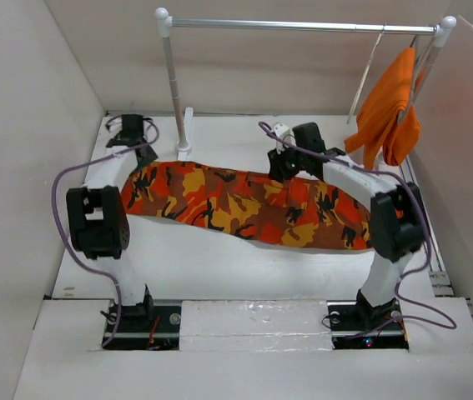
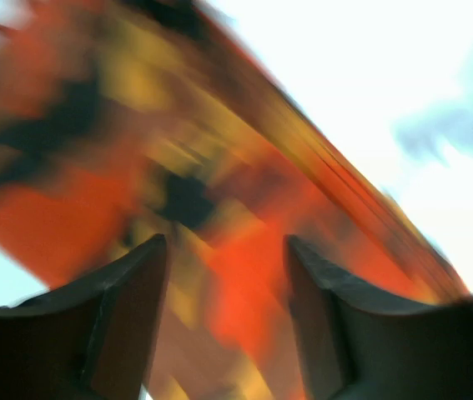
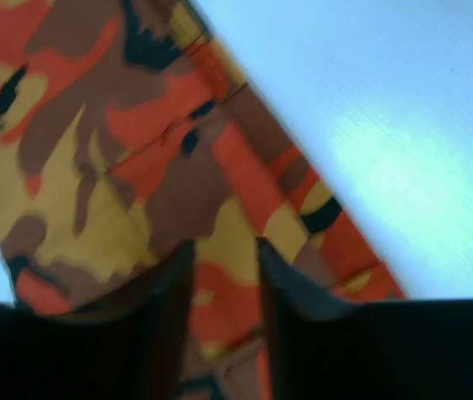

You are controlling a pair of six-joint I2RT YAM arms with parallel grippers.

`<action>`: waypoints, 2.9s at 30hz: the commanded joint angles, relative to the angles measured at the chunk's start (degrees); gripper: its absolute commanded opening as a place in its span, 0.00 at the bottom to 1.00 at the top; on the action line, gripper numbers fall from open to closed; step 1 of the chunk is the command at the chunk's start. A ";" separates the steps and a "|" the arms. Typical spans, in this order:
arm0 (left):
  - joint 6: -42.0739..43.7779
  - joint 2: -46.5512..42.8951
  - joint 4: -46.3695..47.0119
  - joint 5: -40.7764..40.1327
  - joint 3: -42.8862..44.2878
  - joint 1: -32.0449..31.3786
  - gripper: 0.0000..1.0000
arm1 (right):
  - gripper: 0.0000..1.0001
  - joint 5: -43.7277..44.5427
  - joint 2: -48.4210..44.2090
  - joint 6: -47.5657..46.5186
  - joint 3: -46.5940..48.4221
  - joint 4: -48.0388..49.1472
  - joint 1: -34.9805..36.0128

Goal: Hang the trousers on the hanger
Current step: Fold the trousers at the center of the board.

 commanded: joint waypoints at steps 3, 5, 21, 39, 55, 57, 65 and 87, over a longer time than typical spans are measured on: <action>-2.54 -9.15 9.76 11.75 -14.40 -16.13 0.47 | 0.13 5.58 -14.37 4.95 -16.99 6.34 3.03; -5.45 -7.32 13.28 18.40 -17.07 -16.67 0.46 | 0.08 4.27 -14.99 6.45 -23.95 9.34 3.55; -8.80 -15.54 4.86 14.76 -33.49 -11.83 0.46 | 0.00 8.31 -27.89 19.98 -49.17 9.08 16.11; -4.49 -34.28 7.13 20.11 -26.39 -25.35 0.34 | 0.78 19.90 -73.85 30.62 -46.37 -17.17 -28.81; -3.44 -38.41 10.92 15.37 -33.68 -49.54 0.02 | 1.00 26.09 -62.91 36.42 -51.91 -12.91 -58.40; -2.91 -39.99 10.30 14.93 -35.09 -49.54 0.02 | 1.00 23.70 -58.61 36.60 -53.67 -8.45 -61.20; -1.15 -41.76 9.25 12.47 -38.78 -49.54 0.03 | 0.74 12.01 -52.16 41.69 -62.89 10.99 -64.38; -4.58 -22.18 18.38 18.27 -33.00 -67.11 0.03 | 0.00 23.25 -70.83 18.76 -4.39 -24.93 -46.01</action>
